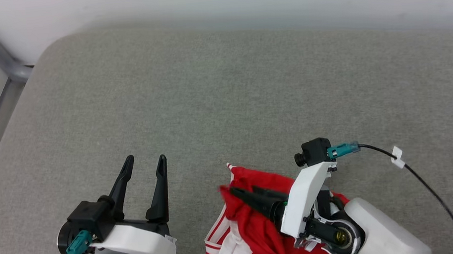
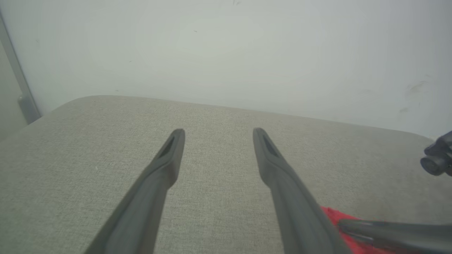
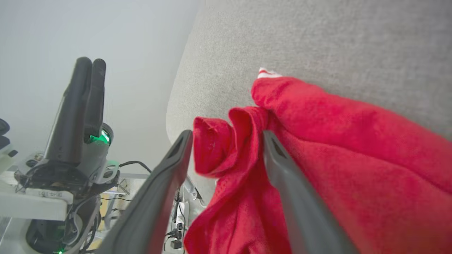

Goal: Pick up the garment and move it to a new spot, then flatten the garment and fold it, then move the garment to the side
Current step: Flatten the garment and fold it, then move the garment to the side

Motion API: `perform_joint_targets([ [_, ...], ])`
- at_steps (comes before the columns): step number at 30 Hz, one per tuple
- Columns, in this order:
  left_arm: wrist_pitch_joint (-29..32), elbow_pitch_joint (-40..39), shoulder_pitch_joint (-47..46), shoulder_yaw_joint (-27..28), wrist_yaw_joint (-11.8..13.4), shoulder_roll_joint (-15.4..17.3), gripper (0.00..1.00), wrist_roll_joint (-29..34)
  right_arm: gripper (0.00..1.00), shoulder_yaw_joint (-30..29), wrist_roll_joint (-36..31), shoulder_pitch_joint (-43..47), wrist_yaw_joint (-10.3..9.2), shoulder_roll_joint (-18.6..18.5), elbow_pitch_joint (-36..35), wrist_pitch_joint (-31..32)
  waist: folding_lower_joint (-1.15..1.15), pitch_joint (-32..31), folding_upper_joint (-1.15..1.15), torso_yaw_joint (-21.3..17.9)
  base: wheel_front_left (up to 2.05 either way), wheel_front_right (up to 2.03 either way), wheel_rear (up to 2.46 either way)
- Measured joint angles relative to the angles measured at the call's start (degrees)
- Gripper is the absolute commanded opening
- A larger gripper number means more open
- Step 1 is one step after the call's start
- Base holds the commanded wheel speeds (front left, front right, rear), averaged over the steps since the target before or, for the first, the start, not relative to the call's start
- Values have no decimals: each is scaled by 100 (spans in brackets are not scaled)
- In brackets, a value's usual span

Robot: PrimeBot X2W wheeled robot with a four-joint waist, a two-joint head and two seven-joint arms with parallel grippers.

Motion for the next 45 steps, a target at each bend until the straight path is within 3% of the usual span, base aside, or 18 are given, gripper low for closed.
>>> perform_joint_targets([
  [7,-1,-2,166,80,21,2,100,75,100,-4,-1049,53,0,-527,-441,-474,0,-254,0,-223,0,0,0],
  [10,-8,-7,248,116,75,16,100,81,100,-326,-1737,217,0,-780,-542,-754,-1,-368,0,-359,0,0,0],
  [12,-9,-9,300,146,124,29,100,89,100,-697,-2219,383,0,-917,-586,-906,-1,-440,0,-454,0,0,0],
  [13,-15,-26,378,192,205,40,100,99,100,-1374,-2895,705,0,-1012,-734,-1056,-1,-543,0,-595,0,0,0],
  [16,-15,-54,451,236,278,55,100,123,100,-2197,-3587,1078,0,-1029,-980,-1137,0,-641,0,-721,0,0,0],
  [20,-15,-53,560,280,360,88,100,124,100,-3217,-4454,1594,0,-878,-1631,-1263,-1,-786,0,-848,0,0,0],
  [24,-15,-80,635,308,423,125,100,132,100,-3852,-5158,2060,0,-619,-2469,-1511,-1,-914,0,-931,0,0,0],
  [28,-15,-120,761,328,466,157,100,140,100,-4019,-5612,2607,0,-302,-3320,-1769,-1,-1041,0,-1007,0,0,0],
  [32,-15,-131,826,330,490,177,100,165,100,-3998,-5720,2934,1,-168,-3616,-1855,-1,-1109,0,-1030,0,0,0],
  [45,-15,-93,1035,257,560,179,100,222,100,-3920,-5669,3379,1,9,-3849,-1739,0,-1207,0,-1059,0,0,0],
])
